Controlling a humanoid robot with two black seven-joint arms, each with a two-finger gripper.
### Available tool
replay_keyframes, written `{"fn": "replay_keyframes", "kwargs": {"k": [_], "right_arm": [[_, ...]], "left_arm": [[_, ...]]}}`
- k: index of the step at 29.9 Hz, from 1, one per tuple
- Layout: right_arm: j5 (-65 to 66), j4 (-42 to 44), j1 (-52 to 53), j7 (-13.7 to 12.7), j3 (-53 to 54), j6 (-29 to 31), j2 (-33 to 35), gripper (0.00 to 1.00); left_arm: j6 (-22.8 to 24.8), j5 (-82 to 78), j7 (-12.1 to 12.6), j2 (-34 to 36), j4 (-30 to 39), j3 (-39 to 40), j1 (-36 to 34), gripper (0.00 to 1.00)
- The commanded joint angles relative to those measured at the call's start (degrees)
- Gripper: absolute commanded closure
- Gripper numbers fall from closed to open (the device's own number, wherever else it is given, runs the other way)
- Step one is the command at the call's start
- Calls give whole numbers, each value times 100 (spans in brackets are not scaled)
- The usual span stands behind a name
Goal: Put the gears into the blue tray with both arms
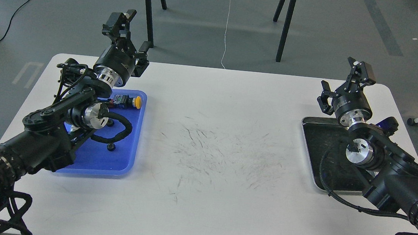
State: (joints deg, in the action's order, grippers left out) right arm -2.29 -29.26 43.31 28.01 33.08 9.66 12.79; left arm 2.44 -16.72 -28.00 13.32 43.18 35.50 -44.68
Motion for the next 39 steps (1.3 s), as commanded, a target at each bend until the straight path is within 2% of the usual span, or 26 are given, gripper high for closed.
{"fn": "replay_keyframes", "kwargs": {"k": [1,39], "right_arm": [[0,43,-51,-1,76,-26,-40,1],[26,-63,10,-1,-12,36,4,1]], "left_arm": [[-7,2,0,-119,-2,308,73,0],[11,-103,0,-111,68,247,504,0]]}}
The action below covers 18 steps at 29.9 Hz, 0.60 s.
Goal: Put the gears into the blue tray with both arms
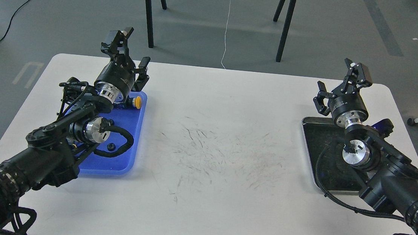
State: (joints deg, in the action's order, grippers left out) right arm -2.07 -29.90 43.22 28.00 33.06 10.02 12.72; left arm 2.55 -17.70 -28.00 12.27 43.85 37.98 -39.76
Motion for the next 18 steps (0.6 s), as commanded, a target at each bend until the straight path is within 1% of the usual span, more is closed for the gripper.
{"fn": "replay_keyframes", "kwargs": {"k": [1,18], "right_arm": [[5,1,20,0,-10,0,11,1],[14,1,29,0,-27,-9,-16,1]], "left_arm": [[-1,-6,0,-6,0,-2,12,0],[-27,-6,0,-6,0,-10,12,0]]}}
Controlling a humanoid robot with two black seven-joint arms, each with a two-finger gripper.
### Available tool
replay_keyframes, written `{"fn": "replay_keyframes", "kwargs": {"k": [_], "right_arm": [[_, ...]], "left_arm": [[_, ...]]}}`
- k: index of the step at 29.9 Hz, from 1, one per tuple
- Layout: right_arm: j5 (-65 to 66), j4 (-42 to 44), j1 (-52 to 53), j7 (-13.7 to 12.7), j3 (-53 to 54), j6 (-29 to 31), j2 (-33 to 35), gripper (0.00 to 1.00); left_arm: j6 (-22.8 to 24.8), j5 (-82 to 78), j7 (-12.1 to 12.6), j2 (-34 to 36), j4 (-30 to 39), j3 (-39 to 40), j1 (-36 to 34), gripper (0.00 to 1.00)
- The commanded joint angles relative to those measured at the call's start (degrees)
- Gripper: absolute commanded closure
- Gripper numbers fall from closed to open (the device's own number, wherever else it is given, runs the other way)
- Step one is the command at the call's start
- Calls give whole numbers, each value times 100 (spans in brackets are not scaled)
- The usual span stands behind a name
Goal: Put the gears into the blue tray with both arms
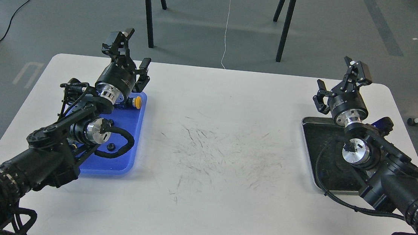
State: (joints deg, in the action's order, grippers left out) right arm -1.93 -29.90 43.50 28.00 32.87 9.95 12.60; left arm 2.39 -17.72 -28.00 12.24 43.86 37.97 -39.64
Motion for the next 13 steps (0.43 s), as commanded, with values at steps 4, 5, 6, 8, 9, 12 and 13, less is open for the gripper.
{"fn": "replay_keyframes", "kwargs": {"k": [4,5,6,8,9,12,13], "right_arm": [[0,1,0,0,-8,-2,-3,1],[0,1,0,0,-8,-2,-3,1],[17,-7,0,0,-8,-2,-3,1],[17,1,-8,0,-8,-2,-3,1],[17,1,-8,0,-17,-2,-3,1],[35,1,-8,0,-26,-2,6,1],[35,1,-8,0,-26,-2,6,1]], "left_arm": [[-2,-4,0,7,0,-9,0,0],[-2,-4,0,-2,0,-9,0,0],[-11,-4,0,7,0,-9,0,0],[-2,-4,0,-2,0,-9,0,0],[-11,-4,0,-2,0,-43,0,0],[-11,-4,0,-11,0,-105,-17,0],[-11,-4,0,-11,0,-114,-18,0]]}}
